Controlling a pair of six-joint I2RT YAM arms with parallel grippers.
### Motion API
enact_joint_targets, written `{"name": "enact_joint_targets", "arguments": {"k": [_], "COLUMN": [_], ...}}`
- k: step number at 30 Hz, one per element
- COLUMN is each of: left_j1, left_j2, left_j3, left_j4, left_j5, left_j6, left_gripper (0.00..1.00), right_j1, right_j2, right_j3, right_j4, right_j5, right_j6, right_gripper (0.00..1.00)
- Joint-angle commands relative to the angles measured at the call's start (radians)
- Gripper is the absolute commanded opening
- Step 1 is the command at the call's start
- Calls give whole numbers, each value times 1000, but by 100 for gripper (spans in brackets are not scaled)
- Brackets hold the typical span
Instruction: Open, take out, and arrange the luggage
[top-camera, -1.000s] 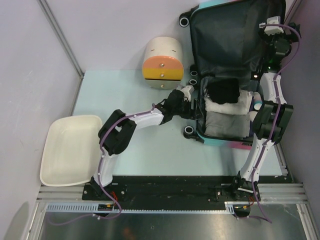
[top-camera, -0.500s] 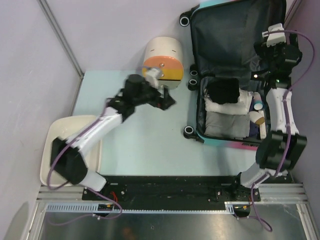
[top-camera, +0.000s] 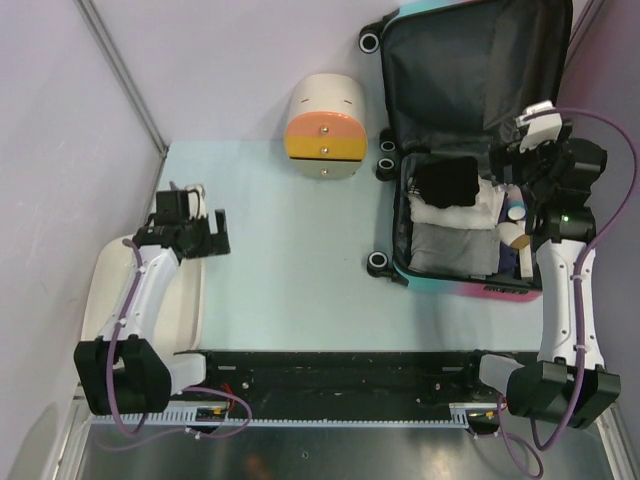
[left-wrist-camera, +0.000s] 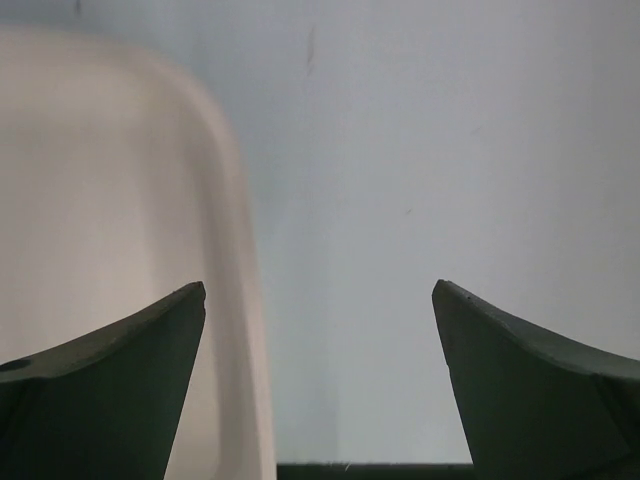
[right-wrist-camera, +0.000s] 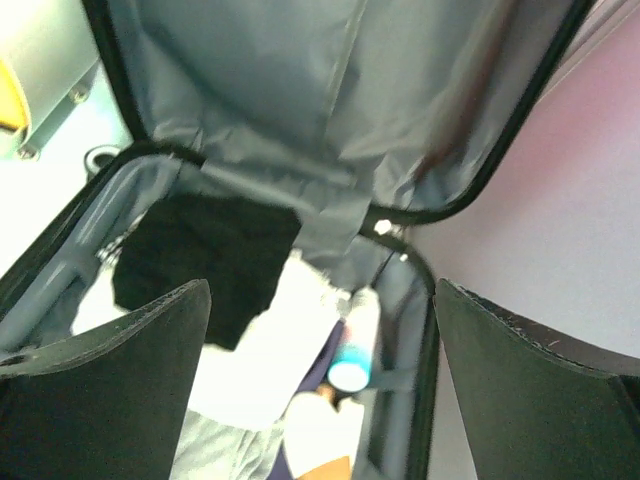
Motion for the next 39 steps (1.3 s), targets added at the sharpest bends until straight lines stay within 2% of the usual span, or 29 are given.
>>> {"name": "enact_joint_targets", "arguments": {"k": [1, 7, 10, 11, 12, 13, 14, 15, 16, 17, 18, 22, 27, 30, 39], "left_j1": [28, 91, 89, 88, 80, 73, 57, 16, -4, -39, -62, -136, -303, -378, -539], "left_j2": [-5, 179, 249, 268, 297, 318, 340, 384, 403, 420, 446, 593, 714, 800, 1027], "left_j3": [-60, -53, -25, -16, -8, 11, 28, 45, 89, 111, 137, 306, 464, 545, 861], "left_j4": [-107, -107, -107, -107, -106, -103, -103, -103, -103, -100, -98, -98, -87, -80, -61], "left_j5": [-175, -228, -133, -87, 32, 94, 134, 186, 195, 208, 226, 349, 349, 364, 357], "left_j6": [-36, -76, -93, -96, -95, -93, -96, -101, -127, -147, -168, -321, -414, -541, -606], "left_gripper": [100, 98, 83, 74, 64, 54, 37, 27, 19, 7, 2, 0, 0, 0, 5], "right_j1": [8, 25, 25, 25, 25, 25, 26, 26, 28, 28, 28, 39, 36, 36, 37], "right_j2": [-43, -63, -60, -58, -57, -52, -49, -46, -40, -37, -31, -9, 32, 46, 81], "right_j3": [-31, -34, -36, -36, -36, -36, -36, -36, -36, -36, -36, -36, -36, -36, -36], "right_j4": [-117, -152, -157, -160, -163, -169, -174, -178, -183, -184, -186, -203, -235, -255, -338], "right_j5": [-32, -32, -15, -13, -10, -10, -6, -4, -1, 3, 6, 36, 65, 65, 39], "right_j6": [50, 39, 40, 39, 39, 36, 33, 30, 27, 20, 14, -27, -23, -12, 16], "right_gripper": [99, 98, 98, 98, 98, 98, 98, 98, 98, 98, 98, 98, 99, 99, 98]}}
